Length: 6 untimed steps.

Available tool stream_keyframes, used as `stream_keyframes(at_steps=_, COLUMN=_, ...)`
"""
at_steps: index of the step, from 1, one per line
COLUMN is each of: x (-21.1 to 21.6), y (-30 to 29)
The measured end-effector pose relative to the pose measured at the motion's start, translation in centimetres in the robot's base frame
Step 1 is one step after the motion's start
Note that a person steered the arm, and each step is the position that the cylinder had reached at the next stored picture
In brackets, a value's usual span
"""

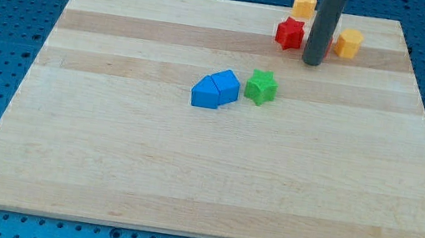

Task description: Push the red star a bit up

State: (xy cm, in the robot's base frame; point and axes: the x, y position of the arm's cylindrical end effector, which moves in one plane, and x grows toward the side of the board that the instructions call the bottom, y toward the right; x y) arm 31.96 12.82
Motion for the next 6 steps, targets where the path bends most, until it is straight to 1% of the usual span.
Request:
stream_keyframes(at_steps=2, x=0.5, y=0.8)
stream_keyframes(at_steps=4, x=0.9, y=6.8)
stream_keyframes(at_steps=5, x=0.7, y=15.2)
stream_keyframes(at_steps=6, x=-1.0, y=20.8)
